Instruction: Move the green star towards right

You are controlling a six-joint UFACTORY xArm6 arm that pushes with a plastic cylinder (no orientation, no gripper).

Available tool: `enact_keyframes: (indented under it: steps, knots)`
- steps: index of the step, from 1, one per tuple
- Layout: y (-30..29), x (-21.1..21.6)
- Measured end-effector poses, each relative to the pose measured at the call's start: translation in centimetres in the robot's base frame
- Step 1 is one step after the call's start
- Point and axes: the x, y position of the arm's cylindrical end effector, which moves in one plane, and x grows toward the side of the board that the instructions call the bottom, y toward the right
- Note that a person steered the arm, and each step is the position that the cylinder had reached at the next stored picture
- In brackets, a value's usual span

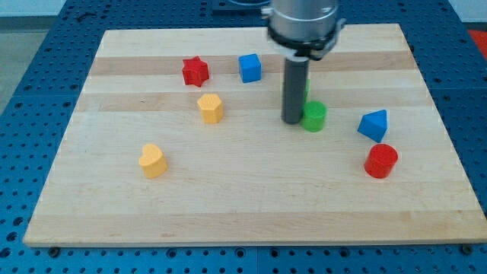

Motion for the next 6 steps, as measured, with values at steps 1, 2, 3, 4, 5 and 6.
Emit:
enact_keyframes:
  steps: [1,2,3,4,5,6]
  knots:
    - [3.0,-0.7]
    - [2.1,-1.0]
    - [-4.8,-1.0]
    - [-9.4,-2.1]
    - [-6.6,-4.9]
    - [-2.3,-5.5]
